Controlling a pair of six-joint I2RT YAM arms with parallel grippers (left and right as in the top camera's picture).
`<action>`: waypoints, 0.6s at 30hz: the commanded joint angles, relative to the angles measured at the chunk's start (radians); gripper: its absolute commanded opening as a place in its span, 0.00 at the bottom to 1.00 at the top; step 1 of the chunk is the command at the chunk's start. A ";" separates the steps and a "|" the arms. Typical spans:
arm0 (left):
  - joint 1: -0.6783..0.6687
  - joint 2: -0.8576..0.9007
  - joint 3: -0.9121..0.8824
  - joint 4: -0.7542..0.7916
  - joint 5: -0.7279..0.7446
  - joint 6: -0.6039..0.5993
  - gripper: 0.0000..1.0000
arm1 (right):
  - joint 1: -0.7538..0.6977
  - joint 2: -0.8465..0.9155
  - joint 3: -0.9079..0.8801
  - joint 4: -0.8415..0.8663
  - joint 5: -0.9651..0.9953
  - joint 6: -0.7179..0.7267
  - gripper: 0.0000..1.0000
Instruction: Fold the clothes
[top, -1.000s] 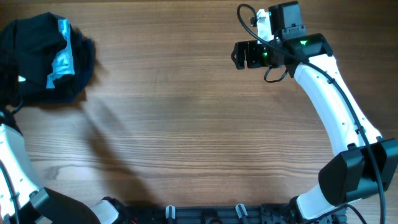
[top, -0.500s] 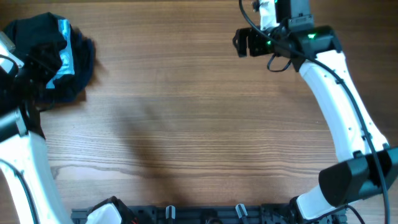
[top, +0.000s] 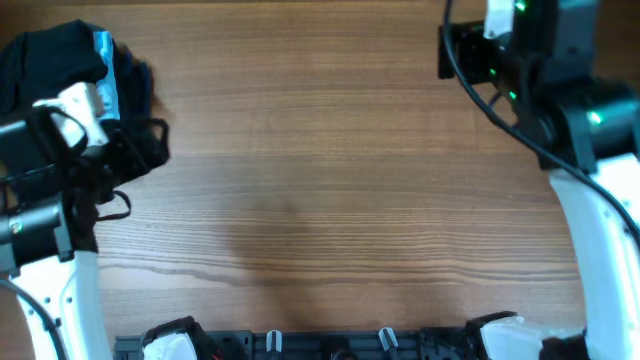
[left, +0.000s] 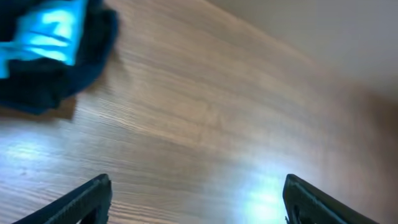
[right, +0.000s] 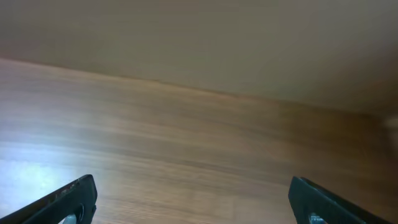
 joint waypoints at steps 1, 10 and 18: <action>-0.076 0.048 0.003 0.006 -0.002 0.078 0.92 | 0.003 -0.042 0.022 -0.034 0.052 -0.012 1.00; -0.238 0.162 0.003 0.095 -0.010 0.124 1.00 | 0.003 -0.041 -0.001 -0.098 0.052 -0.012 1.00; -0.336 0.159 0.003 0.198 -0.025 0.229 1.00 | 0.003 -0.041 -0.001 -0.120 0.051 -0.012 1.00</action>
